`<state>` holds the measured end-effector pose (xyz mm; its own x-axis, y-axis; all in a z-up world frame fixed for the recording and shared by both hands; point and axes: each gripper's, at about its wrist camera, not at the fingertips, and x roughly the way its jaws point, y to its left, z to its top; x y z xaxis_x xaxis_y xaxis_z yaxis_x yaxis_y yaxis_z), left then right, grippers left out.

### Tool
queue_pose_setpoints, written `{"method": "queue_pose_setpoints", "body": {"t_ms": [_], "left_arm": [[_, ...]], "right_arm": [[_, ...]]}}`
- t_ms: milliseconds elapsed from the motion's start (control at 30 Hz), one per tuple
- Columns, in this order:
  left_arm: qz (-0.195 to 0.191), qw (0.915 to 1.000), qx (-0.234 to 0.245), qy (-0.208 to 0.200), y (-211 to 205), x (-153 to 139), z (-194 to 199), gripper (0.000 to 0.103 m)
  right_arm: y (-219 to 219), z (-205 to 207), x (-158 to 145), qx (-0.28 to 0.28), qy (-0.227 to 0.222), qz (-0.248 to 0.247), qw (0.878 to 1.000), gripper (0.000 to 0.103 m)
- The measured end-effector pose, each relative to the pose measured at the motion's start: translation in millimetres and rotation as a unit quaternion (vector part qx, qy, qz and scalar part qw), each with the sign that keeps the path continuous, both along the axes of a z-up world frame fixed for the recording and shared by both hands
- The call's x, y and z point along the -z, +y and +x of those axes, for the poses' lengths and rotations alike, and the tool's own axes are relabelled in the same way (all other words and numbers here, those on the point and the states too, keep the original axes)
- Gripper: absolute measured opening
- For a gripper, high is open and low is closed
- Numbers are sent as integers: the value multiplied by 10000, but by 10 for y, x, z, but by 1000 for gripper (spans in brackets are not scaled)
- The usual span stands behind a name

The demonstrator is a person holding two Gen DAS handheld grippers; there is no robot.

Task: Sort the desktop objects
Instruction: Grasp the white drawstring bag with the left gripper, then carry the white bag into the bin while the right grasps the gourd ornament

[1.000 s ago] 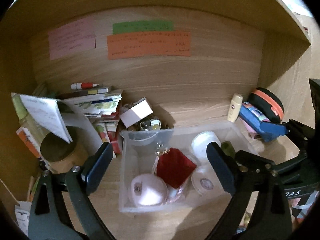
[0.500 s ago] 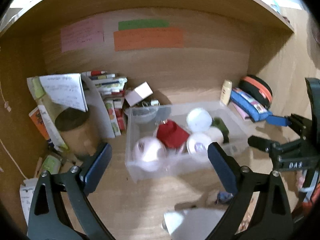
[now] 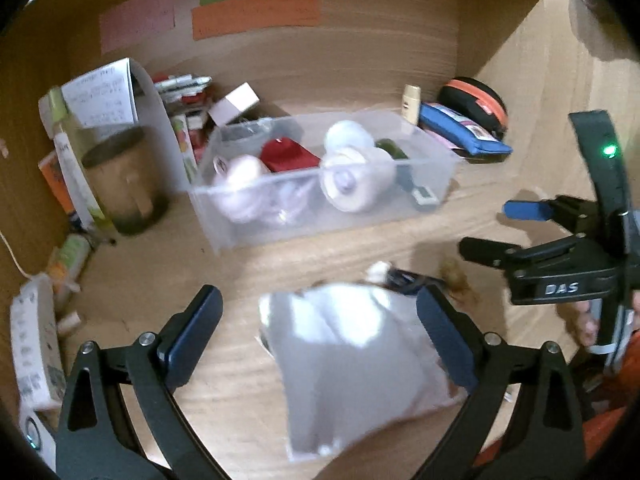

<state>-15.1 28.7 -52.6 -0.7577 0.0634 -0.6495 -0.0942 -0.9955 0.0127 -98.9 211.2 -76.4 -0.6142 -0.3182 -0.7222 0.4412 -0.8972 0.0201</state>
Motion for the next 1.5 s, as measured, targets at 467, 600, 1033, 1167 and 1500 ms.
{"method": "queue_pose_setpoints", "body": {"t_ms": [467, 600, 1033, 1167, 1500], "left_arm": [[507, 9966, -35, -653, 16, 414, 21, 99], [620, 9949, 135, -778, 78, 446, -61, 99], [446, 9969, -99, -634, 101, 493, -177, 78], [572, 9964, -172, -604, 22, 473, -169, 62], [882, 9949, -226, -428, -128, 284, -87, 46]], "right_arm": [[-161, 111, 245, -494, -343, 54, 9982, 55], [-192, 77, 247, -501, -462, -52, 9977, 45], [-208, -1, 250, -697, -705, -303, 9946, 25], [-150, -10, 252, -624, -681, -348, 9951, 25], [11, 7, -4, -494, -385, -648, 9959, 25]]}}
